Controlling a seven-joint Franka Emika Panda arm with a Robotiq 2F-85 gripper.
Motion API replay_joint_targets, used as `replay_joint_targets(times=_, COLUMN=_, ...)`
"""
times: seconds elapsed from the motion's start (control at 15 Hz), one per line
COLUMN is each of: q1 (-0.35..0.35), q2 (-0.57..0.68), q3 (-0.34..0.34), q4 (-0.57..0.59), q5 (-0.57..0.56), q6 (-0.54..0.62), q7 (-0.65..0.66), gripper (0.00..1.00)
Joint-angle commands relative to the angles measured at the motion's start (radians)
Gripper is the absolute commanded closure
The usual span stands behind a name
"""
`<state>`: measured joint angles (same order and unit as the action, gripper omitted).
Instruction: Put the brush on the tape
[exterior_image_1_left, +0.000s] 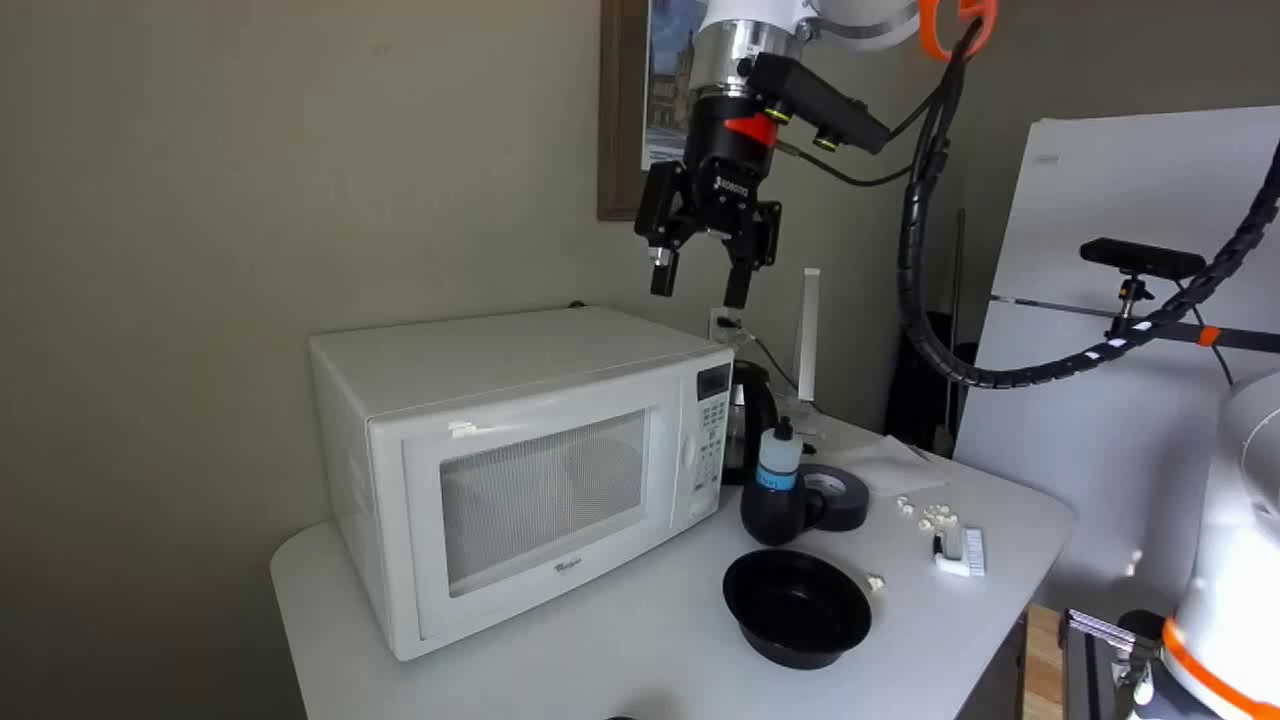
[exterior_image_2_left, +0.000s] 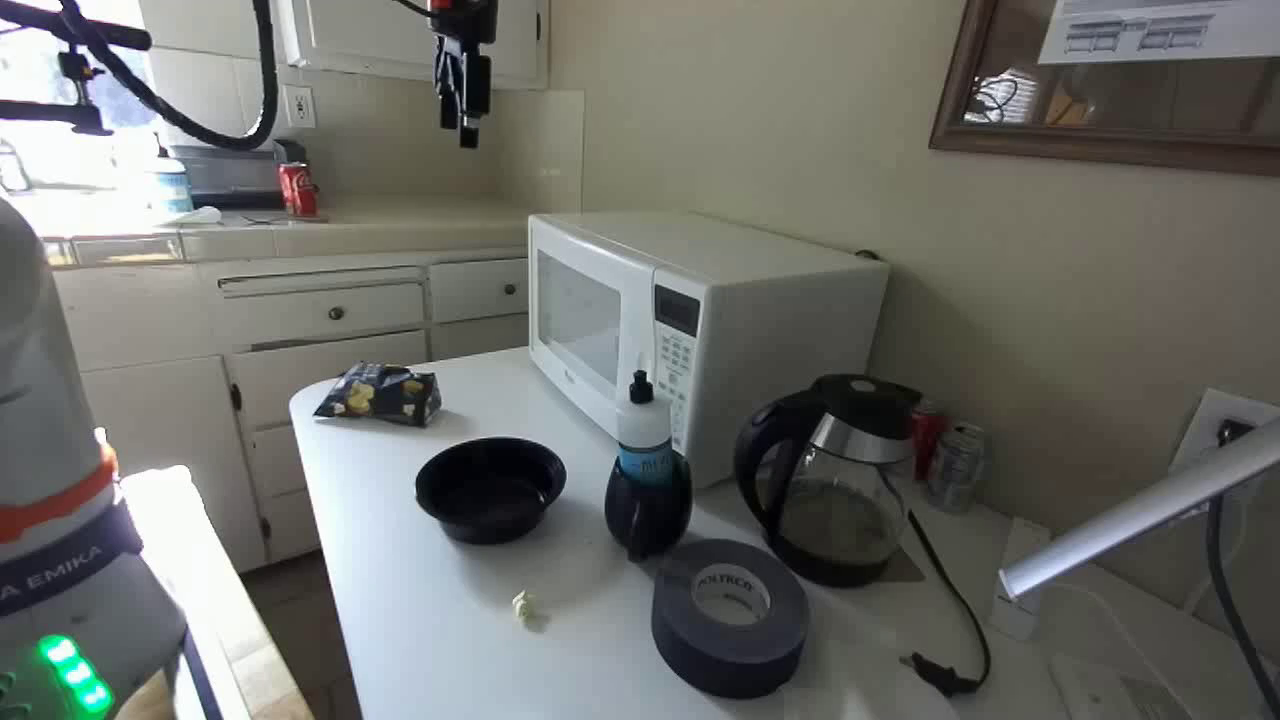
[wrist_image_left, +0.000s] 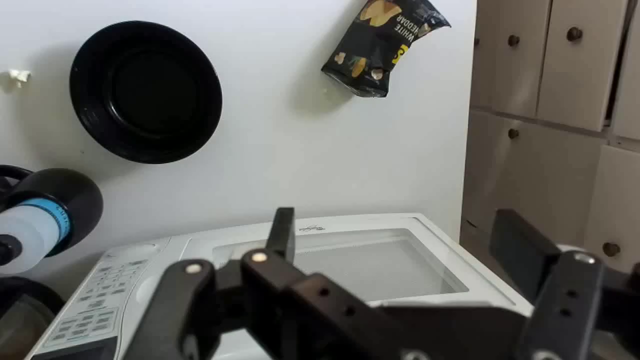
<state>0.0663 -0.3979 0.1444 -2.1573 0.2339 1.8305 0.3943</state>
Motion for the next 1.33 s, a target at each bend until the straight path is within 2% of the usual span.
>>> replay_joint_targets(times=0.0, q1=-0.003, q2=0.000, q3=0.002, q4=0.002, q5=0.001, q6=-0.002, q7=-0.001, gripper=0.00)
replay_joint_targets(times=0.27, q1=-0.024, q2=0.000, q3=-0.008, q4=-0.008, q5=-0.004, q6=0.012, q7=0.031, gripper=0.00)
replay_joint_targets(times=0.6, q1=-0.131, q2=-0.003, q3=-0.087, q4=-0.023, q5=-0.023, q6=0.014, q7=0.103, gripper=0.00)
replay_joint_targets(times=0.87, q1=-0.232, q2=-0.008, q3=-0.152, q4=-0.069, q5=-0.134, q6=0.060, q7=0.100, gripper=0.00)
replay_joint_targets(times=1.27, q1=-0.383, q2=0.033, q3=-0.237, q4=-0.184, q5=-0.299, q6=0.241, q7=0.191, gripper=0.00)
